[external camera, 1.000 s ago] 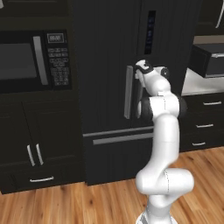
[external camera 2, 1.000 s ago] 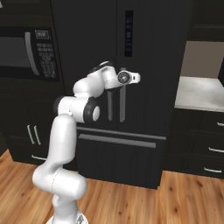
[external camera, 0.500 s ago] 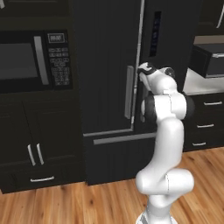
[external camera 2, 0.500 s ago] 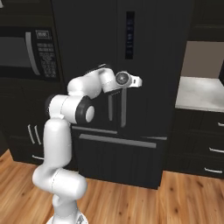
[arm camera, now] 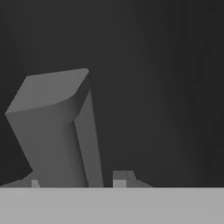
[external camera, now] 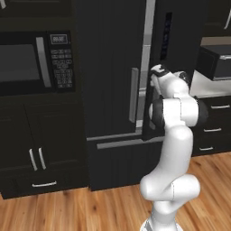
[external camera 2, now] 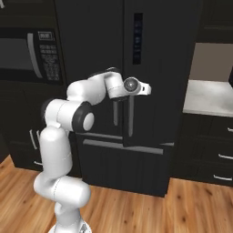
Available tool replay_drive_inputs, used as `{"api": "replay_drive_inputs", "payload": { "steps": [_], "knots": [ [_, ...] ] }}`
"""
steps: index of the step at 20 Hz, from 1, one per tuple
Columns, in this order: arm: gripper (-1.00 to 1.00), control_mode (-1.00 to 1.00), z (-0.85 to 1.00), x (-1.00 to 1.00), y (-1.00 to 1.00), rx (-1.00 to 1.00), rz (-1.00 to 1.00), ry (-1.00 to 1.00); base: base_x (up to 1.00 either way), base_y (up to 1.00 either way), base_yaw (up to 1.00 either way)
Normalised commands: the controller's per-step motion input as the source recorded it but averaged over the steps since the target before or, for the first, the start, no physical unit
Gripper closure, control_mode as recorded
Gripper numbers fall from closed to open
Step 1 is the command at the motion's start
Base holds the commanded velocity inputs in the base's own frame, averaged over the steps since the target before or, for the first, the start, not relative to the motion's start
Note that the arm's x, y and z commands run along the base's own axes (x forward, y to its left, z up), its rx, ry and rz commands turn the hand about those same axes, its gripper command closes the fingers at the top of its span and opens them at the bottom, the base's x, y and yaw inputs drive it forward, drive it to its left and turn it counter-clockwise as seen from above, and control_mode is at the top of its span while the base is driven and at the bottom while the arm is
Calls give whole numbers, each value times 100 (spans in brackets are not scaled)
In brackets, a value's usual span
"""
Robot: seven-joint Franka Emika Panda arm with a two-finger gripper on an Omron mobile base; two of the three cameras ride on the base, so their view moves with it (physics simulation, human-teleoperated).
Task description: Place one of the steaks on the plate and the other in the bowl. Then place the bowl in the fridge.
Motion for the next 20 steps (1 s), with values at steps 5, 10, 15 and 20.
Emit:
{"api": "replay_drive_inputs", "payload": {
  "steps": [5, 10, 15, 20],
  "knots": [
    [100, -100, 0, -43, -81, 3, 0, 0, 0, 0, 0],
    [100, -100, 0, -56, -99, 6, 0, 0, 0, 0, 0],
    [100, -100, 0, -61, -100, 7, 0, 0, 0, 0, 0],
    [100, -100, 0, -57, -100, 7, 2, 0, 0, 0, 0]
  ]
}}
